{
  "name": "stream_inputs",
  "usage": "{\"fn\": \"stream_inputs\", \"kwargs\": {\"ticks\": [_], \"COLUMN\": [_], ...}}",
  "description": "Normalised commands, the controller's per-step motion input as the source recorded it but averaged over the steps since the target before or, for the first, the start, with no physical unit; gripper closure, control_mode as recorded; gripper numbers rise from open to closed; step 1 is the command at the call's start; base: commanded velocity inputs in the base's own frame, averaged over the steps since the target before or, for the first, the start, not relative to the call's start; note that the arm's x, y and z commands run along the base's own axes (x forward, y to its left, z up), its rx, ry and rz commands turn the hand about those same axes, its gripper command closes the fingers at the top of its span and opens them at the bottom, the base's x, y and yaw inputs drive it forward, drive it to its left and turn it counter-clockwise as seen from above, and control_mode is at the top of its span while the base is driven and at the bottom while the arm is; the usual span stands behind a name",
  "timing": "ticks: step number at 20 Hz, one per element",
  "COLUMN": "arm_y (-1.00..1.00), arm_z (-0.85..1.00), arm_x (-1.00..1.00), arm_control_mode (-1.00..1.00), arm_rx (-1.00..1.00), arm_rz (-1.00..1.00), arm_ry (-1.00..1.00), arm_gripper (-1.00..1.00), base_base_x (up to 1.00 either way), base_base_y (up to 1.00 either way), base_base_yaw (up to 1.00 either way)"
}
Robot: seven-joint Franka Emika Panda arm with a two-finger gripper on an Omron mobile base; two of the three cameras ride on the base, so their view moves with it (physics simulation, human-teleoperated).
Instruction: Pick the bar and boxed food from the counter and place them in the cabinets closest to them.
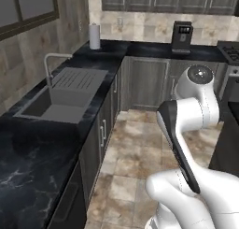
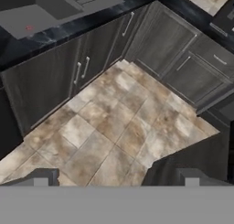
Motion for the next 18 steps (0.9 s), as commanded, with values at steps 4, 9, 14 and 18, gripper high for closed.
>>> {"fn": "stream_inputs", "kwargs": {"ticks": [4, 9, 14, 18], "arm_y": [0.00, 0.00, 0.00, 0.00], "arm_z": [0.00, 0.00, 0.00, 0.00], "arm_x": [0.00, 0.00, 0.00, 0.00], "arm_control_mode": [1.00, 1.00, 1.00, 1.00], "arm_rx": [0.00, 0.00, 0.00, 0.00], "arm_rz": [0.00, 0.00, 0.00, 0.00], "arm_ry": [0.00, 0.00, 0.00, 0.00], "arm_gripper": [-1.00, -1.00, -1.00, -1.00], "base_base_x": [-0.03, -0.04, -0.03, -0.04], "base_base_y": [-0.06, -0.05, -0.04, 0.00], "base_base_yaw": [-0.32, -0.32, -0.31, -0.29]}}
